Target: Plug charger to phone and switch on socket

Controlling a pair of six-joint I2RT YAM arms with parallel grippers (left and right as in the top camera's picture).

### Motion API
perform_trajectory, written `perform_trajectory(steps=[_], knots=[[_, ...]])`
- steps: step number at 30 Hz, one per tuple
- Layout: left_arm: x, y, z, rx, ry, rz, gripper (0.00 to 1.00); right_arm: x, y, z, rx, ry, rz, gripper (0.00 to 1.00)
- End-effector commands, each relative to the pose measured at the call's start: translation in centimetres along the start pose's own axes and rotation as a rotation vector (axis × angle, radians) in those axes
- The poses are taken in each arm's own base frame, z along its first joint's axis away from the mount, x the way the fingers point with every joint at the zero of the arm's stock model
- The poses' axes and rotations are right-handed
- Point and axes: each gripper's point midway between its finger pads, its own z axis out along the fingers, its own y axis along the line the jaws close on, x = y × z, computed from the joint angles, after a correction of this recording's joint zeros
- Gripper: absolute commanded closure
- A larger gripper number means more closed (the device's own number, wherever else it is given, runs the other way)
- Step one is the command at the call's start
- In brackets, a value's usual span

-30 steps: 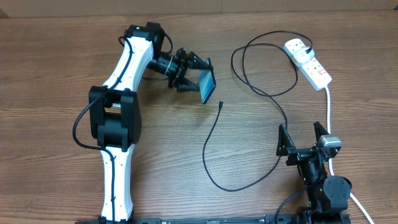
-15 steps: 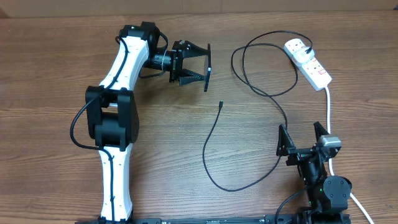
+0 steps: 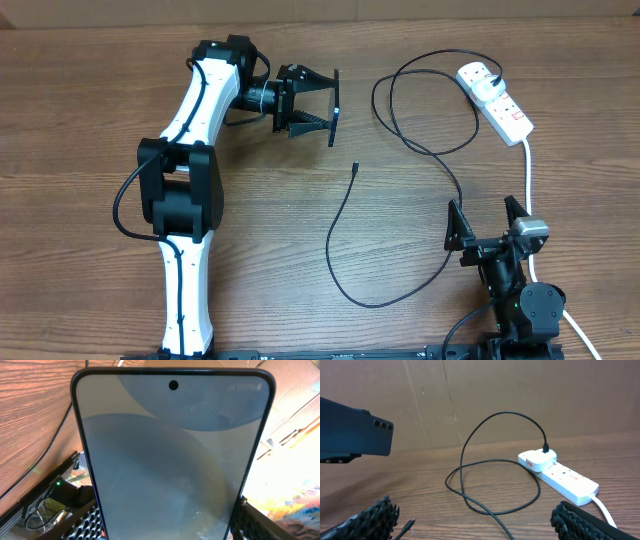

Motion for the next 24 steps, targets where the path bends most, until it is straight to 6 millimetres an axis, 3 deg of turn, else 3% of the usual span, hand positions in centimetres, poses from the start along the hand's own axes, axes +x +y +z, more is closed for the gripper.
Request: perform_trajectory(steps=[1, 7, 14, 19, 24], knots=[[0.2, -1.2, -0.4, 0.033, 0.006, 0.045, 0.39, 0.1, -0.2, 0.0, 0.009, -0.006, -0.004, 0.00], [0.2, -1.3, -0.4, 0.038, 0.008, 0.040, 0.39, -0.9, -2.0, -0.1, 0.117, -0.052, -0.032, 0.00], [0.3, -1.4, -0.4, 0.043, 0.011, 0.041, 0.39, -4.7, 5.9, -1.5, -0.357, -0.141, 0.263, 0.00], [0.3, -1.4, -0.4, 0.042, 0.012, 0.040, 0.39, -11.1, 8.1, -4.5, -0.510, -0.364, 0.252, 0.00], [0.3, -1.4, -0.4, 0.042, 0.011, 0.040, 0.39, -14.6, 8.6, -4.5, -0.455, -0.263, 0.198, 0.00]])
